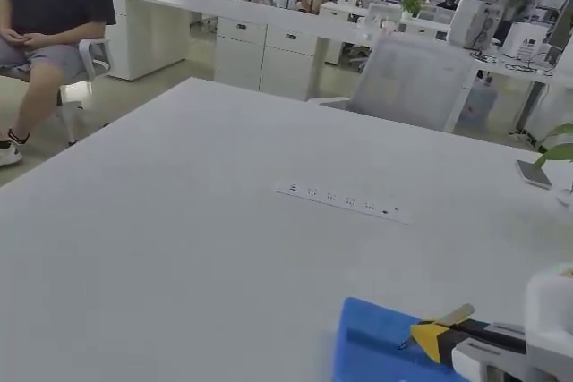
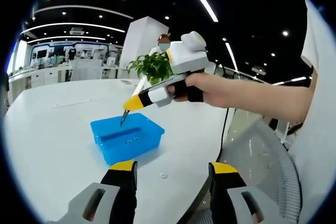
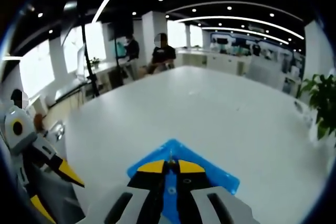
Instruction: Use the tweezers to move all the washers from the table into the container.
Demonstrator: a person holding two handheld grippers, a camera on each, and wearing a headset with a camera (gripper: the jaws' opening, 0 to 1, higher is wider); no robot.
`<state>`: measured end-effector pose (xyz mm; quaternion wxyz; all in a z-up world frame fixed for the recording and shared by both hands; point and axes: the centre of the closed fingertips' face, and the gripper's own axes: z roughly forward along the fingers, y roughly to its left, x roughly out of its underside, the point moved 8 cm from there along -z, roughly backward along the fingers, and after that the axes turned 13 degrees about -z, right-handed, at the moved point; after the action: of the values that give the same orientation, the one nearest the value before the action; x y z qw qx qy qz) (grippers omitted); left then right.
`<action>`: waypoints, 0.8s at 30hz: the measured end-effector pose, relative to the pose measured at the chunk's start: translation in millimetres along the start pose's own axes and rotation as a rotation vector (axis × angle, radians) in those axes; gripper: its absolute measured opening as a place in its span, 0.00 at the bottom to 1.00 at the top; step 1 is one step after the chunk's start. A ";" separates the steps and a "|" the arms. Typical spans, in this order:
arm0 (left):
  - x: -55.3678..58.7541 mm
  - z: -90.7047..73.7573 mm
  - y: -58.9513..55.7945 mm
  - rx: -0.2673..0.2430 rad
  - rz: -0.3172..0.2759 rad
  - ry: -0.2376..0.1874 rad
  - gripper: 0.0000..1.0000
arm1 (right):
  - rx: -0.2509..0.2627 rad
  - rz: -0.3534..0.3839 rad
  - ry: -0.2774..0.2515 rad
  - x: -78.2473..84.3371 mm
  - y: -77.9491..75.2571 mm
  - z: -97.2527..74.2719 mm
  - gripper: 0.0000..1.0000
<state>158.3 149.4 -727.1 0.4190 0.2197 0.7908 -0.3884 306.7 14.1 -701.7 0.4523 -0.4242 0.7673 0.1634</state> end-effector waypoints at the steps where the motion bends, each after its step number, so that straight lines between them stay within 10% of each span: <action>1: 0.0 0.0 0.0 0.000 0.001 0.000 0.54 | 0.001 -0.002 -0.004 -1.7 0.7 -1.5 0.04; 24: 1.2 0.6 -2.3 0.009 0.011 0.010 0.53 | -0.012 -0.013 -0.018 2.8 27.1 -25.5 0.04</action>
<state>156.4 147.6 -727.3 0.4161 0.2279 0.7898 -0.3887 270.2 12.4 -693.9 0.4578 -0.4304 0.7594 0.1687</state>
